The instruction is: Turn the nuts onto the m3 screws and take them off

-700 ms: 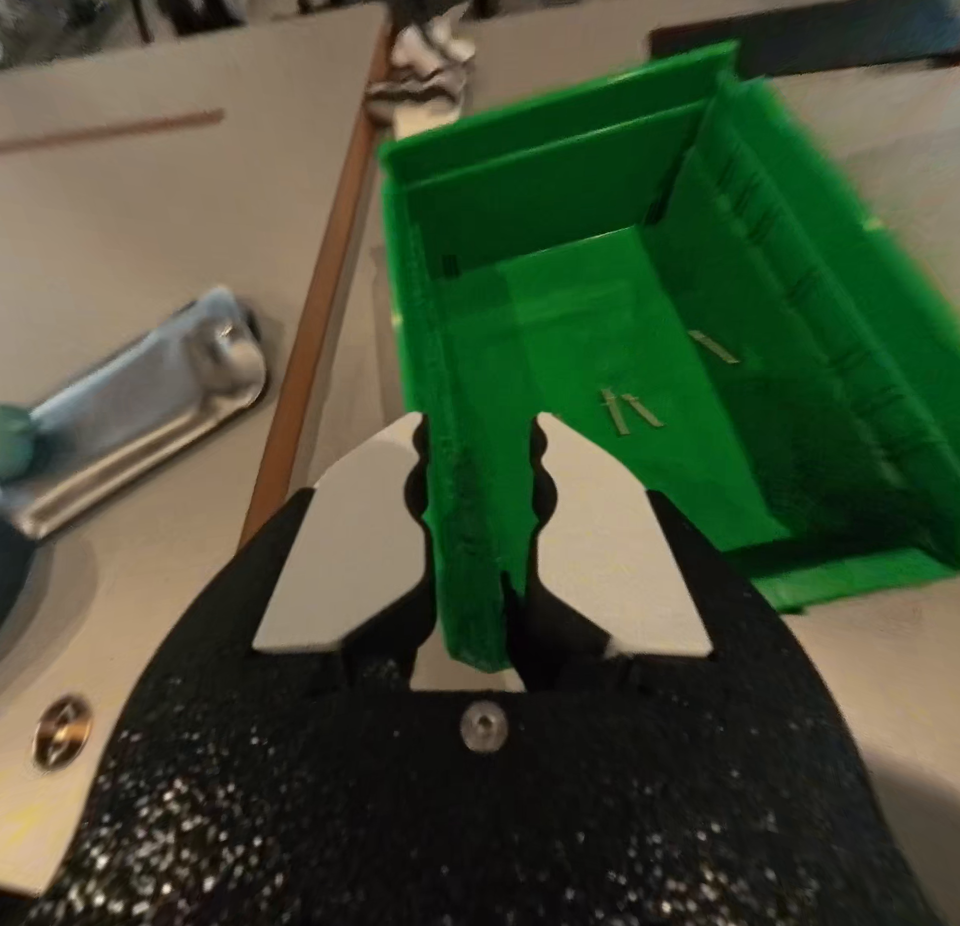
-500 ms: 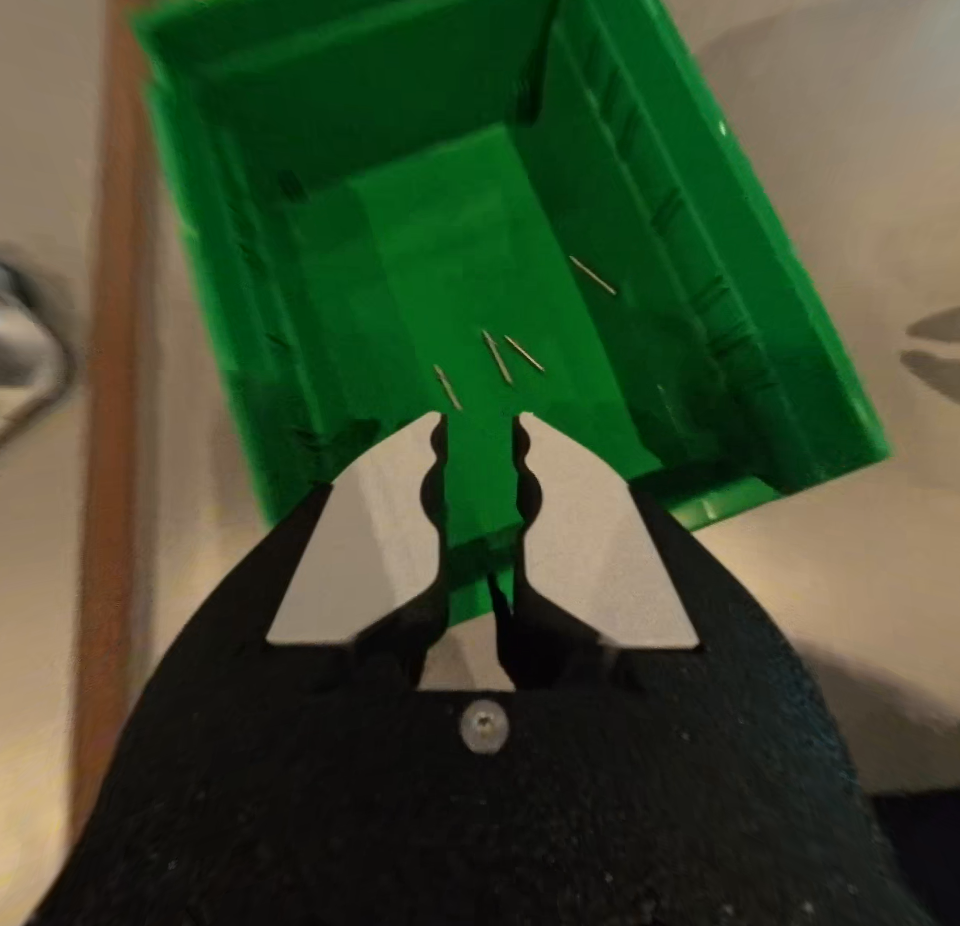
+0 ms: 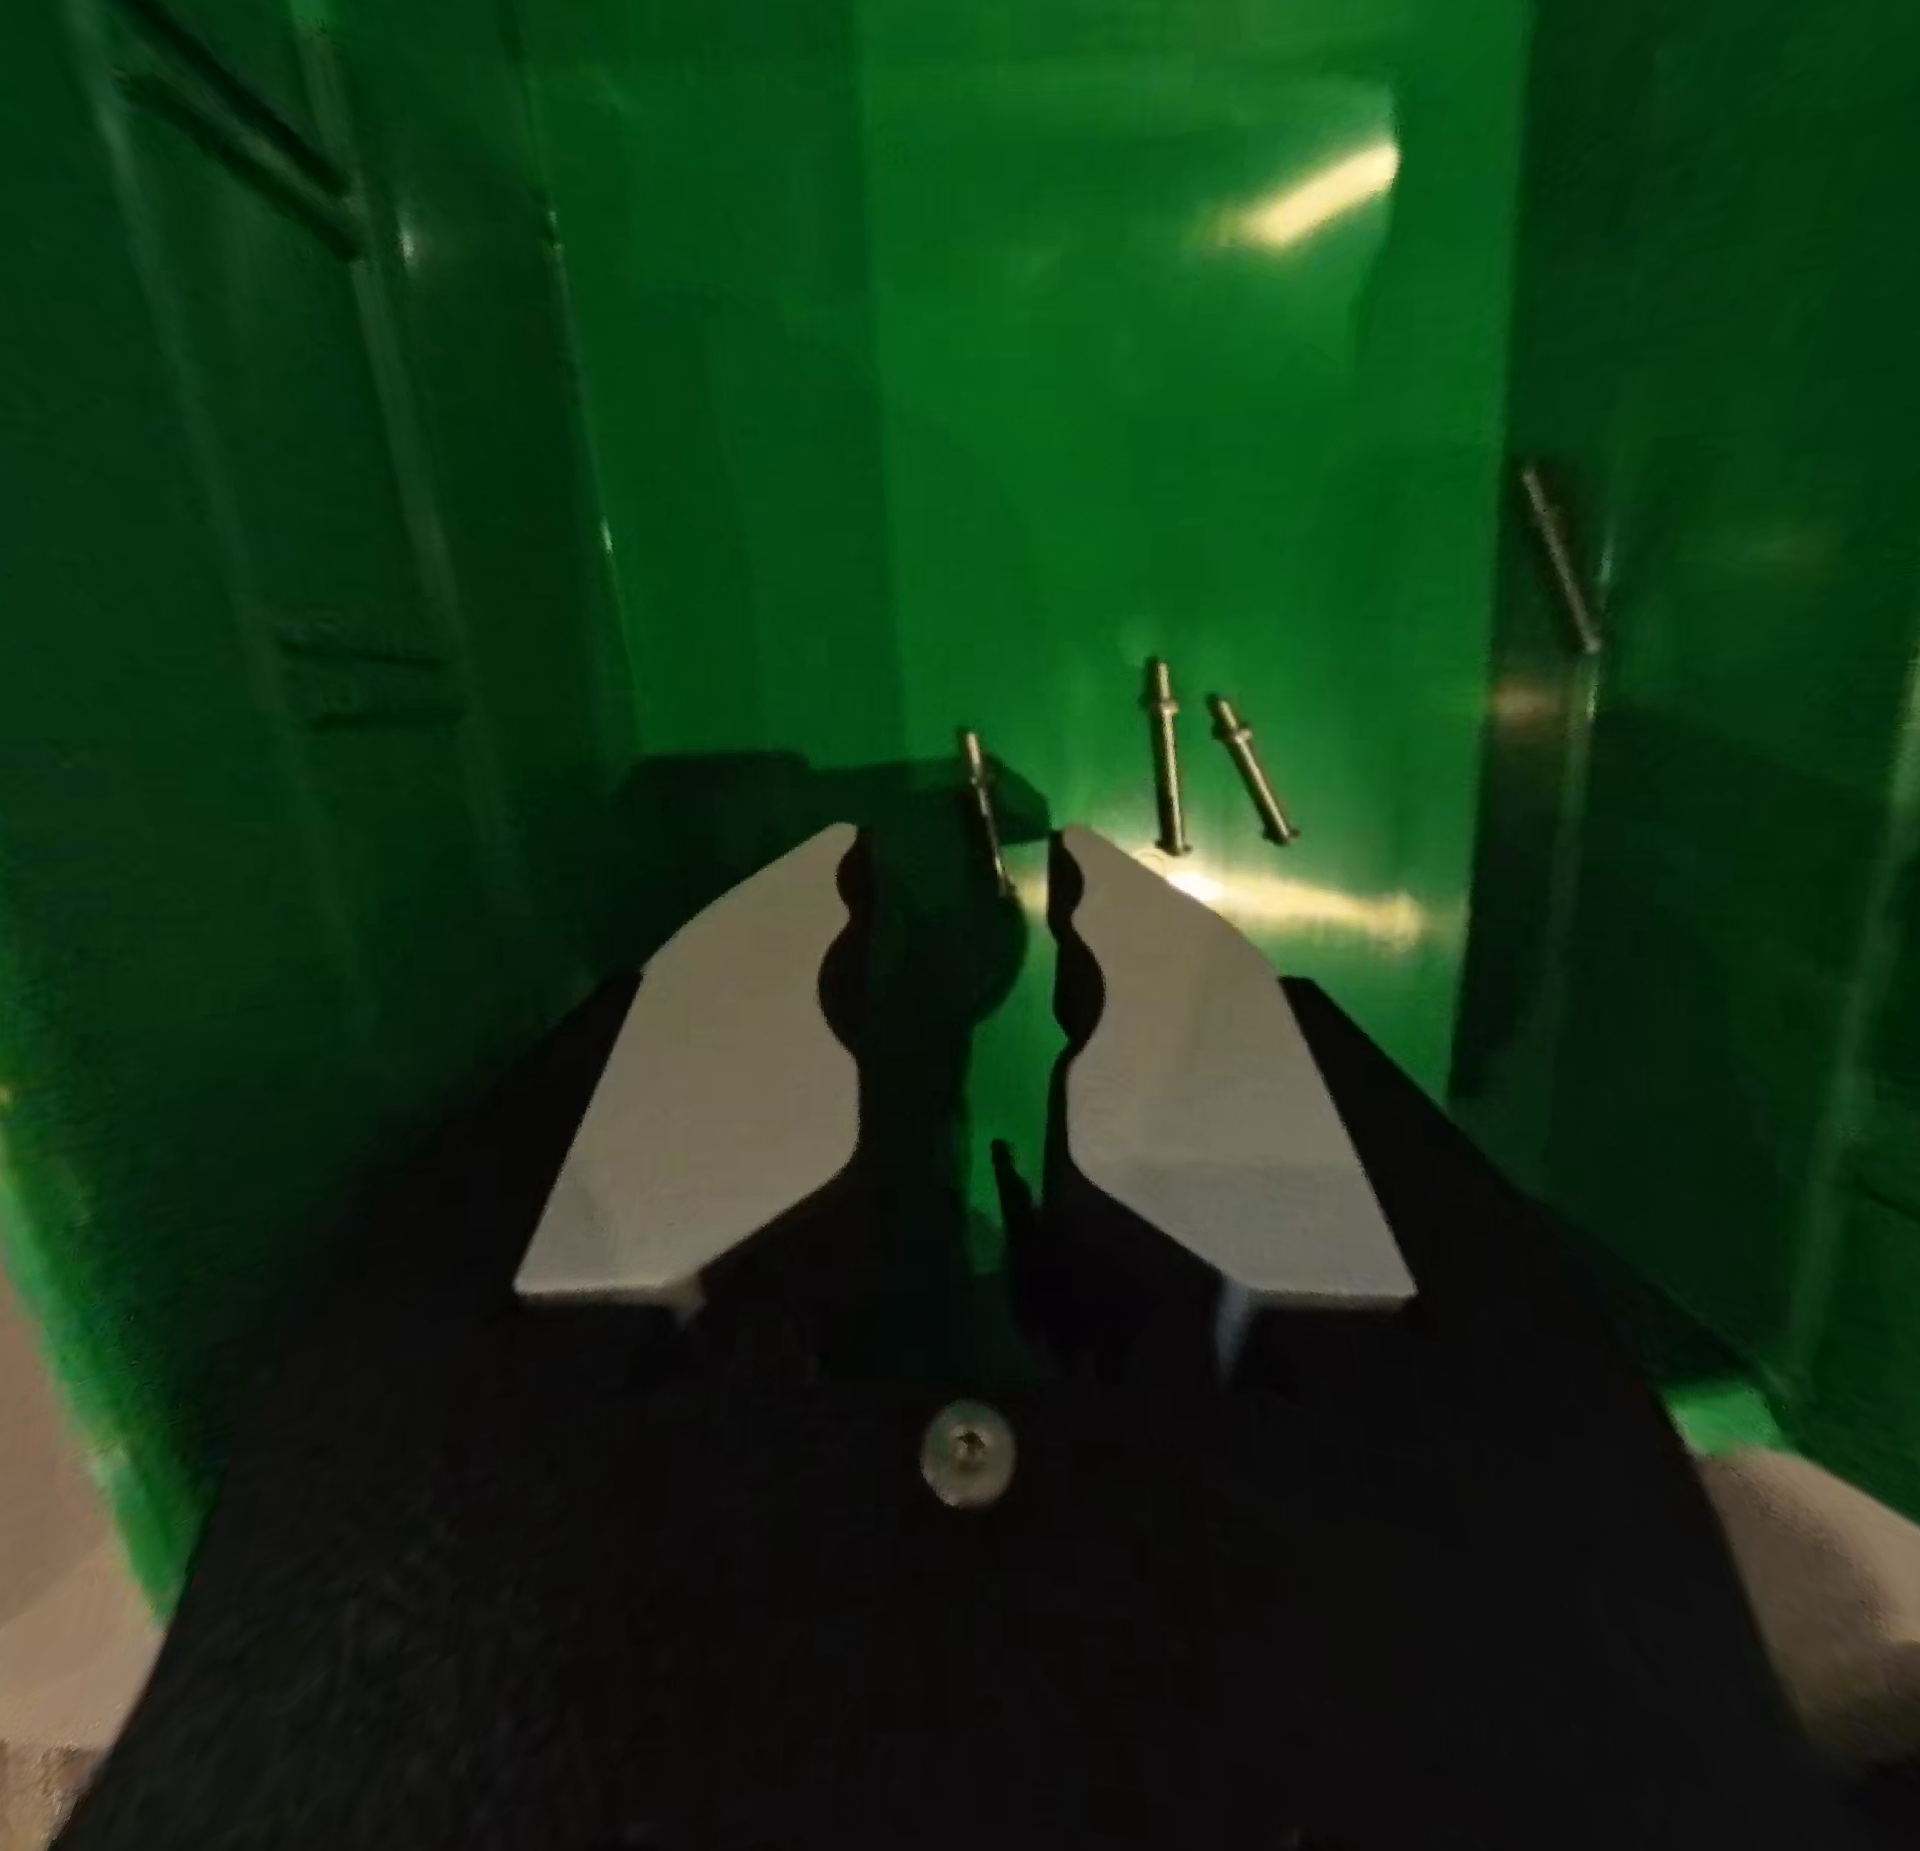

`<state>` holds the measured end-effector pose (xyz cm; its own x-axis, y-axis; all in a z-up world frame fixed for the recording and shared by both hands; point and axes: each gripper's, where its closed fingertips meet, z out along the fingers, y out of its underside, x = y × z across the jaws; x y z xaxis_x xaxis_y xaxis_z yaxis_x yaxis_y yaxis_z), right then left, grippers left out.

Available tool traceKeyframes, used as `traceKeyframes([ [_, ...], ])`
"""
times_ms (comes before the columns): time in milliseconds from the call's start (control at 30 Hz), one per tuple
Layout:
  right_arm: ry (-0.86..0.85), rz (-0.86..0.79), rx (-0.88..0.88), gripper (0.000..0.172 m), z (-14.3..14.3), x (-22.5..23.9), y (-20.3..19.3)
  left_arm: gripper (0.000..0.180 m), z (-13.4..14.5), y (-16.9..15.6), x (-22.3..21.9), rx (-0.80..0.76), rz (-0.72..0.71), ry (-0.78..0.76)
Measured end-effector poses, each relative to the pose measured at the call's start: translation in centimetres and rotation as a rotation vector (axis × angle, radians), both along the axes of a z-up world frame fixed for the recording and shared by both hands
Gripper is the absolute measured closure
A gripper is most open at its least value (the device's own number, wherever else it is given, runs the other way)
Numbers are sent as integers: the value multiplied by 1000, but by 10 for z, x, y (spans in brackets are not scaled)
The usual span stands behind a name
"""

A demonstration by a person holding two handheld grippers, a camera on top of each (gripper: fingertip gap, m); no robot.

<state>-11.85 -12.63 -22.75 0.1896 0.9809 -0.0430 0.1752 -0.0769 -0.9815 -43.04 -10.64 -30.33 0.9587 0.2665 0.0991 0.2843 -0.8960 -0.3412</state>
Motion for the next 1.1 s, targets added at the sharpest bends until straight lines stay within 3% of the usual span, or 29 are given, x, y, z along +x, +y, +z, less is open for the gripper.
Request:
traceKeyframes([
  [33,2,1,4,164,1,0,0,149,-2,1,0,-3,6,-7],
  [233,49,-10,-2,164,10,6,4,155,-6,1,-2,-49,-1,61],
  [333,70,-18,-15,164,13,9,6,177,-7,-3,2,-86,-63,112],
  [500,86,-55,-6,165,17,16,14,178,-4,-3,1,-20,-147,172],
  [600,100,-97,6,169,18,21,20,178,23,0,6,164,-172,193],
  [700,129,-145,28,171,22,26,28,179,76,2,27,386,-232,236],
  [800,169,-129,30,168,26,27,27,179,126,3,70,582,-400,289],
  [867,201,-89,11,164,27,26,24,179,145,4,114,670,-576,298],
  [967,270,17,-67,153,31,25,17,179,143,-1,186,706,-911,324],
  [1100,307,115,-200,143,32,26,15,179,117,-11,265,705,-1276,418],
])
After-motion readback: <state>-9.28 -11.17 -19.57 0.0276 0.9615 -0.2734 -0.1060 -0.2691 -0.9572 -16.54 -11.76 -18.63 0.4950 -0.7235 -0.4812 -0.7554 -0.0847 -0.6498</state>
